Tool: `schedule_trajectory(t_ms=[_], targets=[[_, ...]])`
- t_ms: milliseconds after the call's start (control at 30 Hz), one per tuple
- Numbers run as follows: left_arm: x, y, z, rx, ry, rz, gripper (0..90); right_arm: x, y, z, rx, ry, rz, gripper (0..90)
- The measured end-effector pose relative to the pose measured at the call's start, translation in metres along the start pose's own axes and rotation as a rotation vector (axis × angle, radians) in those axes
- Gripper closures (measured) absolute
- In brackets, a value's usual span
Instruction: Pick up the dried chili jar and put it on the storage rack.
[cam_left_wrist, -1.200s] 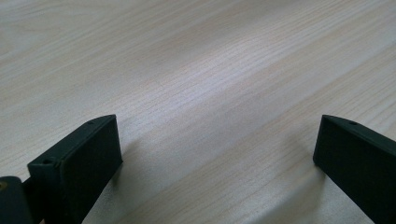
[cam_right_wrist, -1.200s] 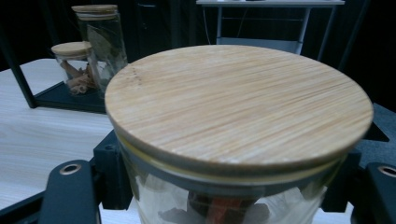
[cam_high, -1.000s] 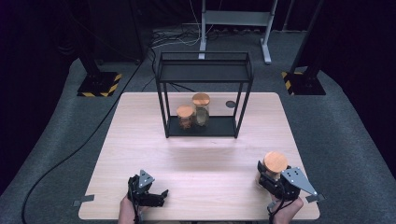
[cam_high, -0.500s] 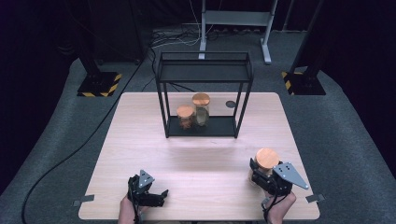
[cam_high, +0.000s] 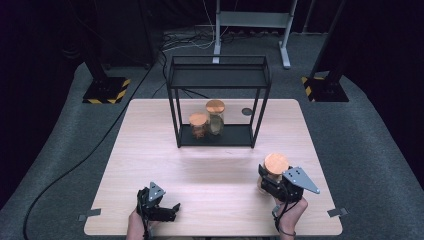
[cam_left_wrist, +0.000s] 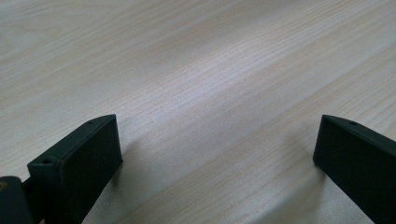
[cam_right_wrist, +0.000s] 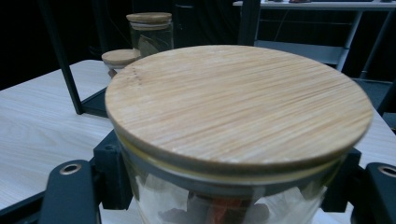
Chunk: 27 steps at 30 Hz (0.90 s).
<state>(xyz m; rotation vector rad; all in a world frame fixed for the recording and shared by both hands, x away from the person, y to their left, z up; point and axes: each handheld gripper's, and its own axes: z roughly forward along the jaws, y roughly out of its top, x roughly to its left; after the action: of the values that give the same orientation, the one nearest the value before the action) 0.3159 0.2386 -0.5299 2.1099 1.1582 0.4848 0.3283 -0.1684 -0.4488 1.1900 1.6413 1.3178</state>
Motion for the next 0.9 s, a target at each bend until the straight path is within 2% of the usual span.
schedule_trajectory(t_ms=[900], targets=[[0.000,0.000,0.000,0.000,0.000,0.001,0.3,0.020,0.018,0.043,0.001,0.083,-0.038,24.5]])
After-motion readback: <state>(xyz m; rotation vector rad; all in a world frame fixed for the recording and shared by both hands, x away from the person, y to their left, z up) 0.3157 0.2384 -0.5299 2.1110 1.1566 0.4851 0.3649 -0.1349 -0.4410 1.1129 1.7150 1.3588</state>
